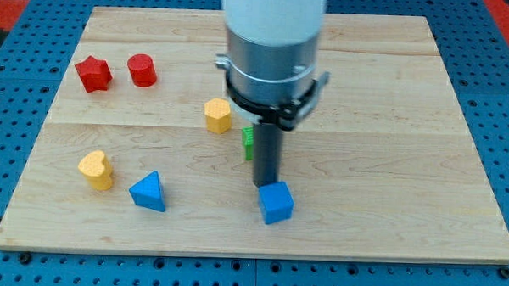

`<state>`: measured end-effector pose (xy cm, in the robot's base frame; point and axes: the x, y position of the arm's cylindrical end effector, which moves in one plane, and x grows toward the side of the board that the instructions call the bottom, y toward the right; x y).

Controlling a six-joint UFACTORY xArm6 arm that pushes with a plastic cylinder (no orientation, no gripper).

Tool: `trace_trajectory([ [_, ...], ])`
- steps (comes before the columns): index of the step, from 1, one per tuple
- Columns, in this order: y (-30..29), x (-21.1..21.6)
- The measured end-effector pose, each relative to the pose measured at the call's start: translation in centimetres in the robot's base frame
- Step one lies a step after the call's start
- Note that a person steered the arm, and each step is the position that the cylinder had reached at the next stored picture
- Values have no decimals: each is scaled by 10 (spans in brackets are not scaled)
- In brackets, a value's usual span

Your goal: Move the blue cube towards the bottom right of the board

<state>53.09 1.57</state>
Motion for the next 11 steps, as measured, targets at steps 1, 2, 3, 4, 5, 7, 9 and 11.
trace_trajectory([
  [1,-57,-28],
  [2,-15,24],
  [3,-22,29],
  [4,-21,37],
  [5,-40,41],
  [7,59,56],
  [9,121,50],
  [11,55,21],
])
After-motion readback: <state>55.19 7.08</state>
